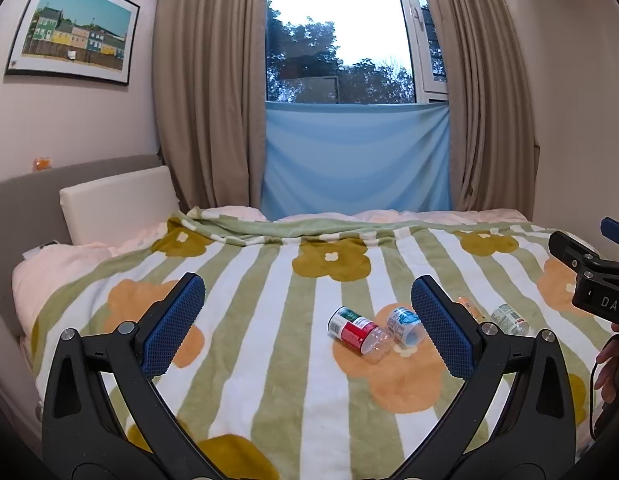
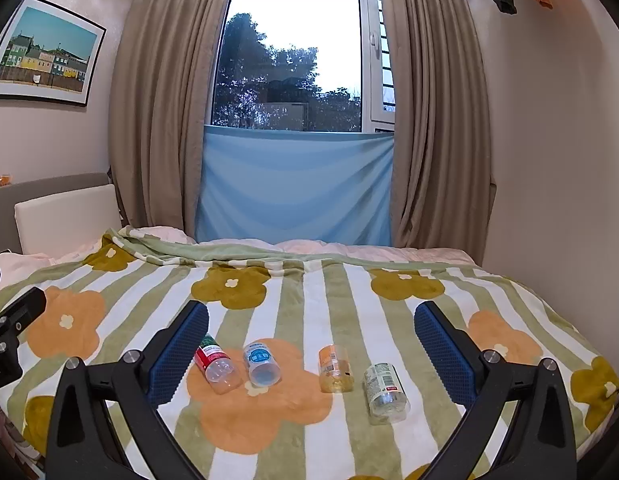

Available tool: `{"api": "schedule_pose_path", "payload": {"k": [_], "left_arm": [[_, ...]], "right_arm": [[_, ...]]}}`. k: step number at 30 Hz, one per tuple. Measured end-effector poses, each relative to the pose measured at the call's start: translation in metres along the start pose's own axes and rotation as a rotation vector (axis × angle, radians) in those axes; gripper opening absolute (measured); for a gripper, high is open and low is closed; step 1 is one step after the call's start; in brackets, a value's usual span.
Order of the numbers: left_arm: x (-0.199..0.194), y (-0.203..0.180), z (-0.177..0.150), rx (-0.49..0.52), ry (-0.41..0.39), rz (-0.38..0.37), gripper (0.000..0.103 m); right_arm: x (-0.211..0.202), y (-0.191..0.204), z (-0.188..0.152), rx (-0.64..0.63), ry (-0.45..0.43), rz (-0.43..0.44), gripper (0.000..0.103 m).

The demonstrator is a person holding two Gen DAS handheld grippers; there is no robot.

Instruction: Flip cup upside down

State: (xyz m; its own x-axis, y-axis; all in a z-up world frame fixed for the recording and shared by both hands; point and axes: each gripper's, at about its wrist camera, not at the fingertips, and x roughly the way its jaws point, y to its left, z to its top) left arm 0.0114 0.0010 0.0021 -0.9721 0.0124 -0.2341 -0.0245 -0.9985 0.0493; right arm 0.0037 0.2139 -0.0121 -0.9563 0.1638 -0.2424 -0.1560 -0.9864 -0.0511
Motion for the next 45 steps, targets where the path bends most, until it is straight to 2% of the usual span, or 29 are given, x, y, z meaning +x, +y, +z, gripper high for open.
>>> {"api": "schedule_pose_path", "payload": {"k": [21,45], "left_arm": [[-0.0023,0.0027,-0.0031,-0.008,0.010,-0.012,0.103],[-0.0092,0.0086,-0.0003,-0.036,0.023,-0.008,0.103]], "right_arm": [[-0.0020,0.0028,-0.0036,-0.032,-0.018,0.013,0.103],[-0.0064,-0.0017,-0.0009,0.002,-0.035,0.021,0.103]]}}
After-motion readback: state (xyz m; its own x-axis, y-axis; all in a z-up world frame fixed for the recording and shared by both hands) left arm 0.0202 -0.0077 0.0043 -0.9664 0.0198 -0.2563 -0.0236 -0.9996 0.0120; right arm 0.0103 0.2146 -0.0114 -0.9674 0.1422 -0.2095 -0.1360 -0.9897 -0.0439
